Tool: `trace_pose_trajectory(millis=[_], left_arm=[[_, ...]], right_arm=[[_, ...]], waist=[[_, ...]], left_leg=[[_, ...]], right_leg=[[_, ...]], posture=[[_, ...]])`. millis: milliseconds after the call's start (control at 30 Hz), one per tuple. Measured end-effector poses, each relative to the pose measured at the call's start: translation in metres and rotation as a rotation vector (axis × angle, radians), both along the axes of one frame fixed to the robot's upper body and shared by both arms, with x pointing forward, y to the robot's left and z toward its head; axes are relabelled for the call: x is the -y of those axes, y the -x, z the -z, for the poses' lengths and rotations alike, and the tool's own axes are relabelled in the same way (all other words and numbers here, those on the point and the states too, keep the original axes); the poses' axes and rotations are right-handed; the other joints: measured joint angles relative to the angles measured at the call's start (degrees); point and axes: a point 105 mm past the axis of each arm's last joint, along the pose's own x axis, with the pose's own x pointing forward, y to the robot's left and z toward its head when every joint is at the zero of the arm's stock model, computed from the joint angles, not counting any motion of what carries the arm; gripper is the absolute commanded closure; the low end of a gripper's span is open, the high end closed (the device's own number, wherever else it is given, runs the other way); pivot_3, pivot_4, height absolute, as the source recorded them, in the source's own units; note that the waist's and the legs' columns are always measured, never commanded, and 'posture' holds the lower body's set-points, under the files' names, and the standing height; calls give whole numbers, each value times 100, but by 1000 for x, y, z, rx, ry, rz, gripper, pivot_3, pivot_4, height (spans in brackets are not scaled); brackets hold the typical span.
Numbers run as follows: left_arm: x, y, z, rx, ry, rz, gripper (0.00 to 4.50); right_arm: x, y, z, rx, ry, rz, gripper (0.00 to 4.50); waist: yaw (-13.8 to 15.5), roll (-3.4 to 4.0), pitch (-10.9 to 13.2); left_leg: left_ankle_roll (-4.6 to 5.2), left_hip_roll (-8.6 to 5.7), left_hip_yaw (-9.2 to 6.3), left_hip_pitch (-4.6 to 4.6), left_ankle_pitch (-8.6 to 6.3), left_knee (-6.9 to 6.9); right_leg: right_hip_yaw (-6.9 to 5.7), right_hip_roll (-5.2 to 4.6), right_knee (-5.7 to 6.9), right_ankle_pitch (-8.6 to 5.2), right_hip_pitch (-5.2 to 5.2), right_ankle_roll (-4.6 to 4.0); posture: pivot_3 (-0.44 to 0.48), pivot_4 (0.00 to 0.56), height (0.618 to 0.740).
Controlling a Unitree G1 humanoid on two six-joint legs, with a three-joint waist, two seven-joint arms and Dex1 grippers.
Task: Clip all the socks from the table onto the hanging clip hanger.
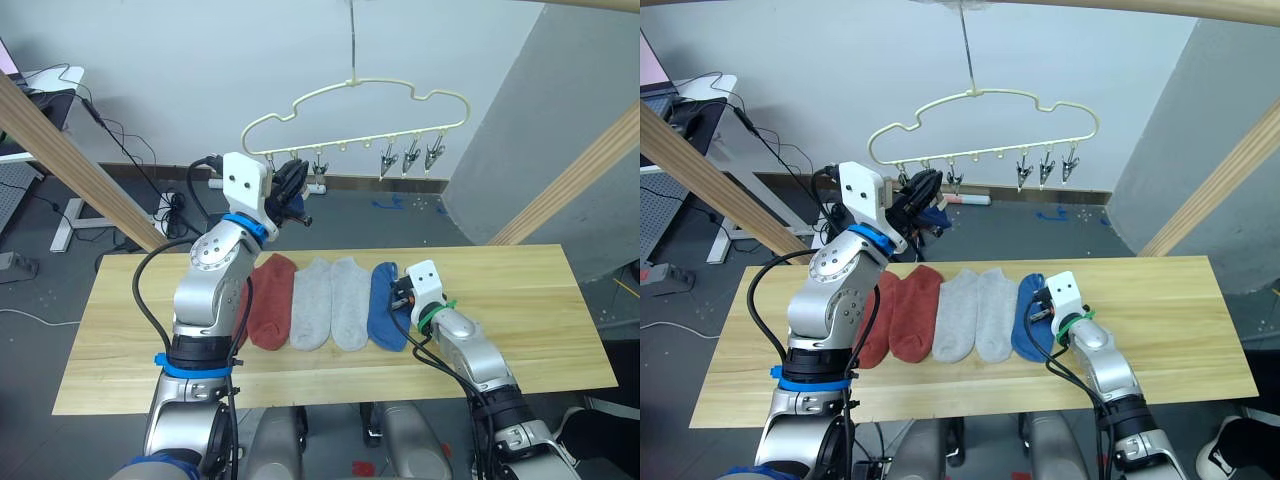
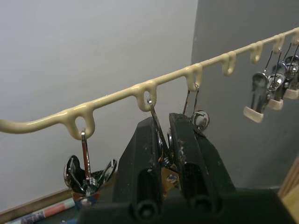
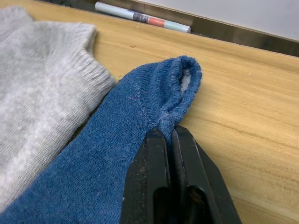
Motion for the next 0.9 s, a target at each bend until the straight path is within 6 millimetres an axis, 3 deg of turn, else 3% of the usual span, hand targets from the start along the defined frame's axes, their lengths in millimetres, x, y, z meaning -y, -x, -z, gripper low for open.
trace_pose_trajectory(millis=[133, 333, 433, 633, 900], left_arm=[[0, 0, 1, -53, 39, 37, 4421], [1, 5, -4, -92, 57, 104, 4421], [1, 6, -4, -111, 62, 126, 4421], [2, 7, -3, -123, 57, 140, 4421], [3, 9, -6, -110, 56, 143, 4421]], right_arm=[[-10, 5, -17, 71, 73, -109, 4500], [-55, 6, -97, 306, 110, -363, 4500], [-70, 6, -125, 361, 110, -447, 4500], [-95, 3, -143, 370, 85, -532, 4500], [-111, 2, -136, 331, 80, -586, 4500]], waist=[[-4, 3, 4], [-11, 8, 18], [4, 9, 18], [6, 8, 19], [14, 8, 19]], left_leg=[[0, 0, 1, -1, 0, 1], [-2, 2, -4, 1, 1, 1], [-3, 0, -5, 0, 1, 1], [-4, -2, -5, -3, 0, 1], [-4, -2, -6, -3, 0, 1]], right_leg=[[1, 0, 0, 0, -2, 0], [-3, 5, 3, 0, -2, 0], [-4, 2, 1, 0, -2, 0], [-6, -4, -3, 12, -2, -20], [-7, -5, 1, 13, -2, -23]], posture=[[-119, 339, 740], [-122, 337, 740], [-122, 337, 740], [-114, 327, 740], [-109, 327, 740]])
